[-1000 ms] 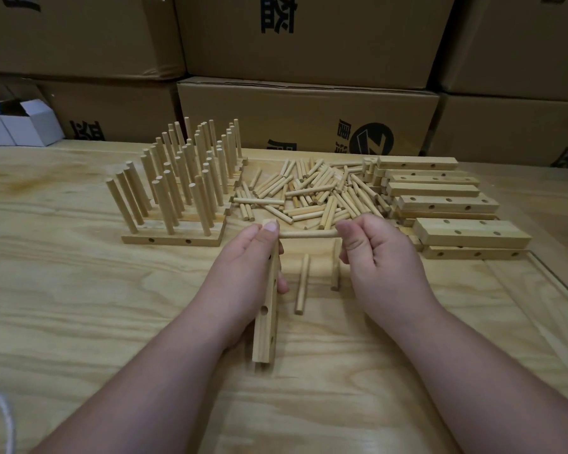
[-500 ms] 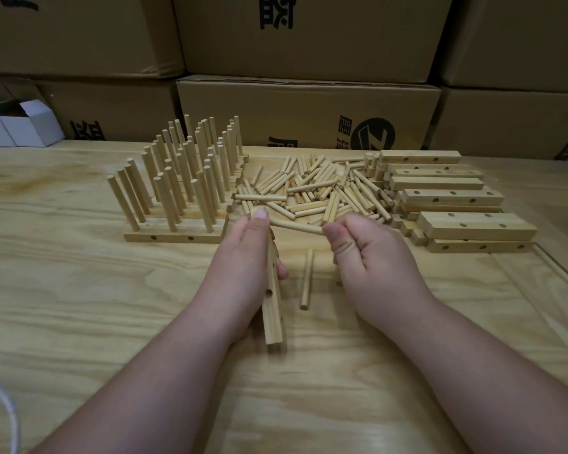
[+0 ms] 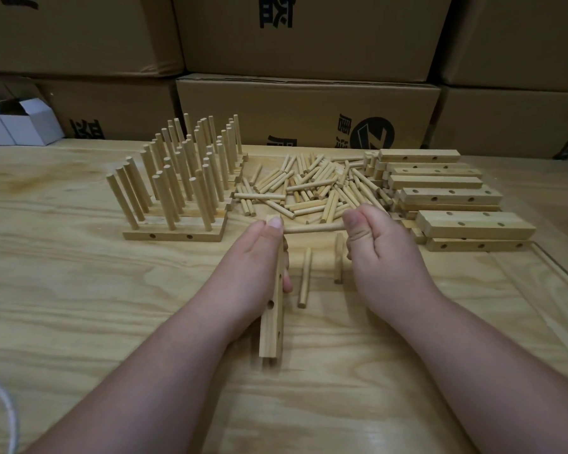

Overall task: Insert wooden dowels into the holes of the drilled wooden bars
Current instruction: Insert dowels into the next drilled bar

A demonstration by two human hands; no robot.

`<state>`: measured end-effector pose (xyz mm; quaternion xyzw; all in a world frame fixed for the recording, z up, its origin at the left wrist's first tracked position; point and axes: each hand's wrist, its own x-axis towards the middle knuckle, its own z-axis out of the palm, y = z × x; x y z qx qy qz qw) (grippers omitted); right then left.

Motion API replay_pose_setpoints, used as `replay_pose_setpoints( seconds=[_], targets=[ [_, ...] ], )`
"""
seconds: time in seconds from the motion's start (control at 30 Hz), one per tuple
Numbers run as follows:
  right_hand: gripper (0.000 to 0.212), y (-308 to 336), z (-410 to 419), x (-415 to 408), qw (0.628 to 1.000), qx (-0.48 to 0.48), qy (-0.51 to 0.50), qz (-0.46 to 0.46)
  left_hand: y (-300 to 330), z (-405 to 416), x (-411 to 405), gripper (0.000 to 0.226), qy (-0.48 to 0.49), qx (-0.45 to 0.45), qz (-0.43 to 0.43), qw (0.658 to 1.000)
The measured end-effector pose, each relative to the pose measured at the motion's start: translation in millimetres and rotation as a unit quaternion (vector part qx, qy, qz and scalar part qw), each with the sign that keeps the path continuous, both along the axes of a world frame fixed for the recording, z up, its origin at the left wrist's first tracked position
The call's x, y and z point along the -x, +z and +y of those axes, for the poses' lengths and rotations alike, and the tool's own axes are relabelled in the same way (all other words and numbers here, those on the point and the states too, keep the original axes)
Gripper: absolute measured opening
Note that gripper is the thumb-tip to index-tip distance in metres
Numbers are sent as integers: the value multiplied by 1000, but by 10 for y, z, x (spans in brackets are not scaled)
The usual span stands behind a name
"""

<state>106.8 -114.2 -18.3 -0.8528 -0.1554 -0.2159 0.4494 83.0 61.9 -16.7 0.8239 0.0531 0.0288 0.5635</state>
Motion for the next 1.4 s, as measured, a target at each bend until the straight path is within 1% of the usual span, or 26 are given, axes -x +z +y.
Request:
replay_pose_setpoints(
  seconds=[0.13,0.4,0.57,0.67,0.73,0.8,0.87,0.93,0.97,1.0,1.03,1.07,1.1,1.13,1.2,1.27,1.33,1.4],
  targets=[
    [46,9,15,0,1000,-14,7,12,3,-4,8,50,-9,-14,-5,1000],
    [50,18,23,28,1000,-17,16,17,10,6,13,51,-8,5,-3,1000],
    [44,-10,4,10,1000,-20,10,-1,-24,11,24,51,-9,14,-23,1000],
    [41,-50,22,-17,999,-35,-12,-3,-50,12,-3,55,-15,69,-31,997],
    [40,-63,30,-22,998,-61,-31,-5,-42,15,-23,55,-33,141,-13,989],
    [39,-64,23,-23,994,-99,-48,-9,-26,19,-35,47,-43,204,3,978],
    [39,-52,21,-21,990,-134,-53,1,-21,17,-45,36,-28,211,9,977],
    [36,-38,32,-19,986,-157,-40,28,-21,16,-58,35,0,221,7,975],
    [33,-30,36,-19,987,-153,-29,49,-20,20,-67,36,19,235,5,972],
    [32,-28,35,-20,989,-131,-16,70,-16,26,-77,37,42,255,2,966],
    [36,-33,28,-22,993,-85,-4,87,-7,34,-83,37,64,278,1,958],
    [43,-39,21,-18,995,-12,10,95,-1,43,-88,37,81,299,1,951],
    [54,-40,19,-7,992,76,28,94,4,51,-92,37,91,316,0,944],
    [67,-32,24,14,982,161,50,89,7,56,-94,37,95,328,-1,940],
    [92,-14,42,44,951,286,86,85,11,59,-92,37,93,335,-3,938],
    [106,-14,47,47,930,343,94,93,11,53,-92,38,89,333,-3,939],
    [106,-13,43,37,924,357,88,102,11,53,-92,38,87,334,-3,939],
    [101,2,43,33,929,349,74,101,3,53,-95,38,89,331,-5,939]
  ],
)
